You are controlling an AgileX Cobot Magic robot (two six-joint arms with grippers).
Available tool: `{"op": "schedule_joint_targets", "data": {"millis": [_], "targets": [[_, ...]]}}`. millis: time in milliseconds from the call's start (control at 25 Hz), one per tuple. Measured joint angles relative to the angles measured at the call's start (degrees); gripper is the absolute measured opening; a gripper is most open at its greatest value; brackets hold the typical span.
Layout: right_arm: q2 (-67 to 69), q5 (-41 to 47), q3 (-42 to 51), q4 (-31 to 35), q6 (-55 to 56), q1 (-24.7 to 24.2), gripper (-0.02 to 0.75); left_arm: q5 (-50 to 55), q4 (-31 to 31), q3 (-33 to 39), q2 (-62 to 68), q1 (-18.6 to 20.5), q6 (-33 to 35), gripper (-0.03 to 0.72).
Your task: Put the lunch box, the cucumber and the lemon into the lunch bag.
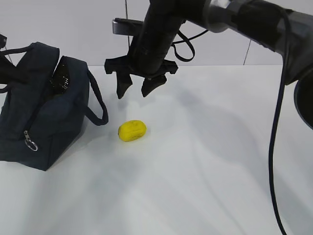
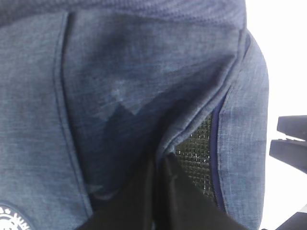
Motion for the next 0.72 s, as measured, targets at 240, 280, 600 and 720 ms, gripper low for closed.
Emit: {"op": "schedule_joint_targets", "data": {"millis": [240,280,600,720], "targets": [[0.0,0.0,1.6,-0.8,0.4,0.0,0.487,0.0,0.1,0.0,0.0,0.0,0.0,-0.008],[0.0,0.0,1.7,-1.1,0.4,0.0,0.487,0.0,0.1,0.0,0.0,0.0,0.0,-0.008],[0.6,0.0,1.7,-6.2,6.7,0.0,0.498,0.0,0.4,0.0,0.0,0.0,0.0,-0.008],[1.5,0.0,1.8,-6.3,7.4,0.0,0.549,-0.1,0.7,0.0,0.0,0.0,0.0,-0.008]]}}
